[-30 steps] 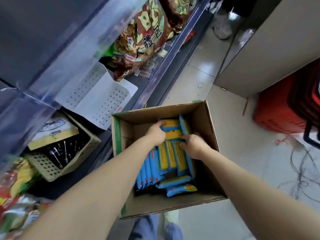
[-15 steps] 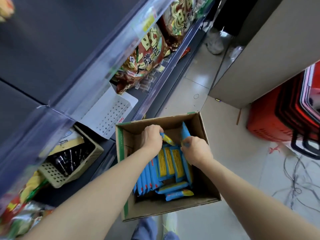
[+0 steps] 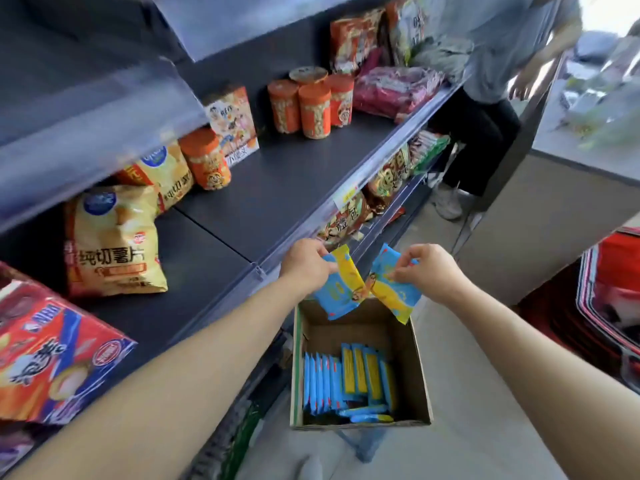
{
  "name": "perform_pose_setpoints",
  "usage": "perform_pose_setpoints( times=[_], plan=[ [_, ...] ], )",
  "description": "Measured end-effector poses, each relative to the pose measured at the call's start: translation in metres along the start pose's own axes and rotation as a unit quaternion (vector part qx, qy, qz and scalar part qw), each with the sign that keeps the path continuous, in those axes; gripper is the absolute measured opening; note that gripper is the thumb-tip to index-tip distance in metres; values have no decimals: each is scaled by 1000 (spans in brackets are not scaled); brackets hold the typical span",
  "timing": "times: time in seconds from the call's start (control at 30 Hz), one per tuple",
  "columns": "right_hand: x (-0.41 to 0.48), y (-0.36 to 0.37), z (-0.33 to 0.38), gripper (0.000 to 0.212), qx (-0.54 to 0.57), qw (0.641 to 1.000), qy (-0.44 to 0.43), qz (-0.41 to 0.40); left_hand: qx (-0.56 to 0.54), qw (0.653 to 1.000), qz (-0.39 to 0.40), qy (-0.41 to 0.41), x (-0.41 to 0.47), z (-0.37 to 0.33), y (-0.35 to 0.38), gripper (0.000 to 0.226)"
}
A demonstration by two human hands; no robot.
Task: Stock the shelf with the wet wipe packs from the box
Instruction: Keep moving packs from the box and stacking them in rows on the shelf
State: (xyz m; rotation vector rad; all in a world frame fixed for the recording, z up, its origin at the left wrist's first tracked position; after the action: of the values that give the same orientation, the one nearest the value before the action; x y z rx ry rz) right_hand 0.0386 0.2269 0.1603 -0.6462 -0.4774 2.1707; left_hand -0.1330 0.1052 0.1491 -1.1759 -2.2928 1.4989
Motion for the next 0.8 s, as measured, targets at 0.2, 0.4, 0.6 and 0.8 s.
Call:
perform_pose_setpoints(
  times=[0.2,0.4,0.6,0.8],
  plan=[
    [-54,-50,140,25,60,985,-161,-35,43,992,-110,50,-84,-37,-139,35],
    [-124,-50,266,23,141,941,-308,-9,-40,981,-188,40,-175,-30,-249,12],
    [-187,-3,365,16,207,885,-413,54,-140,938,-318,5,-254,37,-352,19],
    [-246,100,442,21,216,841,-466,170,-149,908,-384,-72,-342,133,-420,26]
  ],
)
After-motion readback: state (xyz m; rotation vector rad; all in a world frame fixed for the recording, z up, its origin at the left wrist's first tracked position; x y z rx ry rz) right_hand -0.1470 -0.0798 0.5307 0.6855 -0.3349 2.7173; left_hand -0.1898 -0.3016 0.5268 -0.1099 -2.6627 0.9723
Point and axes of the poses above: each hand's wrist, its own x-axis towards the middle knuckle, its own y-axis out of the palm, z = x × y, the point moved 8 cm from there along x, towards the middle knuckle, and after that the axes turned 13 degrees about x, right-handed, at the moved point
